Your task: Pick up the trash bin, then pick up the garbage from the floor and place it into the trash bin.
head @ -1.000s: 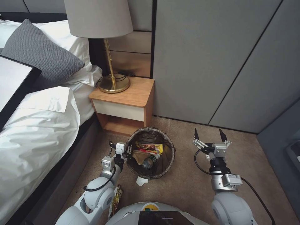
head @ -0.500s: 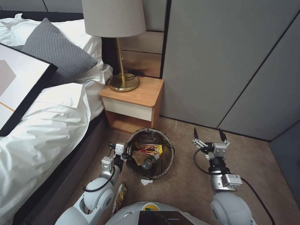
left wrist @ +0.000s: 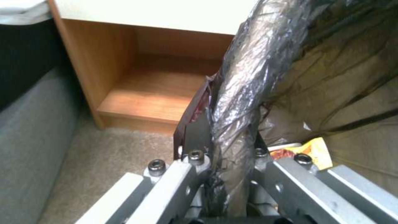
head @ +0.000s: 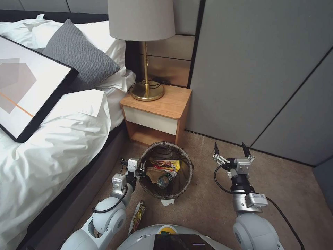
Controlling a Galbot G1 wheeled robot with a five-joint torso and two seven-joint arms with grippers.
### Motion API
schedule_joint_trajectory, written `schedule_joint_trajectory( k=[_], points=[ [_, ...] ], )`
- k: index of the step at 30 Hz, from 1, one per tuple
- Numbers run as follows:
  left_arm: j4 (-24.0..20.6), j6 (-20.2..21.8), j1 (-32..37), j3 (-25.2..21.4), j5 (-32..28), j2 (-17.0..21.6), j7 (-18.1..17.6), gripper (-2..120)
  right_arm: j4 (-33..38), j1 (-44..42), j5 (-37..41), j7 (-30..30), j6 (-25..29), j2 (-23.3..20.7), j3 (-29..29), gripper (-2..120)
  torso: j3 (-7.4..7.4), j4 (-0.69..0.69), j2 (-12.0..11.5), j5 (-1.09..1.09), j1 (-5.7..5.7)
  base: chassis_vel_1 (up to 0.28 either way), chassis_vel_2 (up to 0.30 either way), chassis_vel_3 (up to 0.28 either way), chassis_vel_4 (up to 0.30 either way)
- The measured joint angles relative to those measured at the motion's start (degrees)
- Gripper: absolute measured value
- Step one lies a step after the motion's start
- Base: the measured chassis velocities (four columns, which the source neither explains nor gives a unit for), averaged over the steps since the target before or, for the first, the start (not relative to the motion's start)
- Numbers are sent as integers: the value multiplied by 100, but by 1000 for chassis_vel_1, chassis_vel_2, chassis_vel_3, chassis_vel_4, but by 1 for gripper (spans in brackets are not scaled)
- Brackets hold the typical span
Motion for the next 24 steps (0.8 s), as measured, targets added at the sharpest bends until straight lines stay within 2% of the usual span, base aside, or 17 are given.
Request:
schedule_joint_trajectory(
  k=[24],
  points=[
    [6,-4,-6,-59,-11,18,-26,3,42,19,18,4,-68,15,-105,100,0,0,0,0,0,17,15,11,13]
  ],
)
